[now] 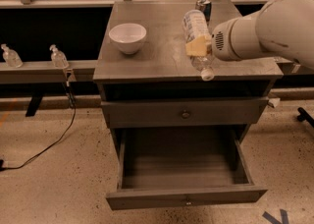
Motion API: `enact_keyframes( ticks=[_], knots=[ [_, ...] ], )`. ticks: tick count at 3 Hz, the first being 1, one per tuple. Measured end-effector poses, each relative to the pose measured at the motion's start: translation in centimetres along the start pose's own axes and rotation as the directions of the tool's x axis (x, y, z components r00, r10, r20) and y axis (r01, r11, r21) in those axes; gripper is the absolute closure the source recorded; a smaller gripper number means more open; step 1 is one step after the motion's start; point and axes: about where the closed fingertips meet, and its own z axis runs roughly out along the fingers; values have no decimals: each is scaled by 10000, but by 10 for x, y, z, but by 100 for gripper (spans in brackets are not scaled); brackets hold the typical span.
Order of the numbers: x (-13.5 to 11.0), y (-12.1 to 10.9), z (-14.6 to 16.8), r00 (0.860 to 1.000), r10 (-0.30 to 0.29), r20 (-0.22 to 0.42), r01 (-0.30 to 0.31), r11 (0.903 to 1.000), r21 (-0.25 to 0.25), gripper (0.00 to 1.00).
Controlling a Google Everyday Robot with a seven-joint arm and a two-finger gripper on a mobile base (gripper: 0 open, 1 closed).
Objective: Place blue plastic bottle into middle drawer
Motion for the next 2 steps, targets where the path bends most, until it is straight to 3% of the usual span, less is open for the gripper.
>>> enact_keyframes(
  ticks=[1,2],
  knots=[
    [27,4,5,9974,323,-642,-411,9891,-1417,100],
    [89,14,9,9796,877,-1809,-1517,9131,-3786,100]
  ],
)
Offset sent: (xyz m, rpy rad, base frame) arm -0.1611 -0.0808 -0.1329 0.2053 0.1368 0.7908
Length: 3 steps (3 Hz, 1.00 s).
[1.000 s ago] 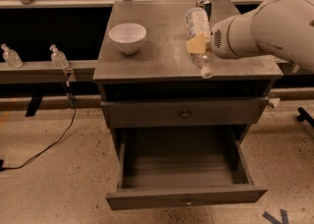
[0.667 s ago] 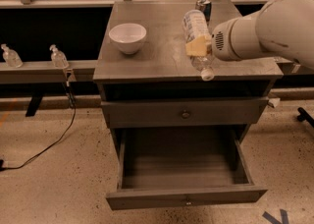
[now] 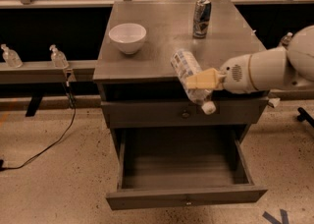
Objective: Place blue plastic bottle into middle drawer
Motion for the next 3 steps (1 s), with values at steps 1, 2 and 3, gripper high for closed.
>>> enact_keyframes(
  ticks=[1,2,3],
  knots=[
    [50,-21,-31,9997,-217,-97,204,9930,-1160,100],
    [64,-28,-39,9943,-1063,-79,1045,9864,-1271,100],
    [70,-26,-23,9689,-2364,-734,2269,9666,-1188,100]
  ],
)
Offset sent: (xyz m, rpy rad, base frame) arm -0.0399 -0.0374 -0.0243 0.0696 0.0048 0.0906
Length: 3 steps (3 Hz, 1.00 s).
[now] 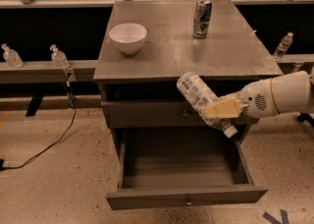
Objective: Place blue plastic bottle into middle drawer
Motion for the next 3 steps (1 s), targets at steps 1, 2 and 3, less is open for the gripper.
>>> enact_keyframes(
  ticks=[1,2,3],
  knots=[
    [34,-19,18,9776,-1620,-1345,1598,9868,-275,100],
    [79,-46,31,9285,-2866,-2359,2770,9580,-737,100],
    [85,-51,33,9151,-3172,-2489,3066,9484,-811,100]
  ],
)
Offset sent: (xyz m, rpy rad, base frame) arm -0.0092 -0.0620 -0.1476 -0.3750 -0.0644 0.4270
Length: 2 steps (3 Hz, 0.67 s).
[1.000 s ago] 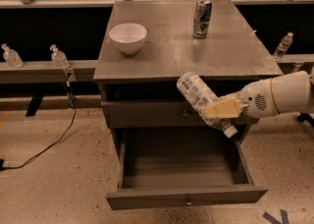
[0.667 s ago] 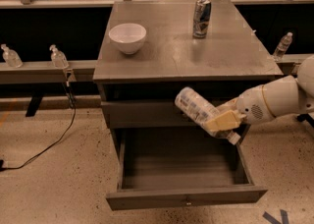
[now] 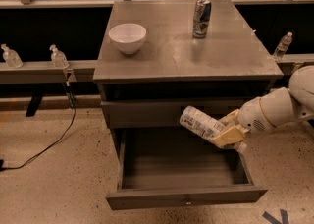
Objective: Place blue plastic bottle into middle drawer
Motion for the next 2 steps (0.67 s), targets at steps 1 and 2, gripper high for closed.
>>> enact_keyframes(
  ticks=[1,2],
  knots=[
    [8,1,5,9958,-403,-821,420,9989,197,100],
    [50,-12,16,9760,-1103,-1880,1138,9935,78,100]
  ],
)
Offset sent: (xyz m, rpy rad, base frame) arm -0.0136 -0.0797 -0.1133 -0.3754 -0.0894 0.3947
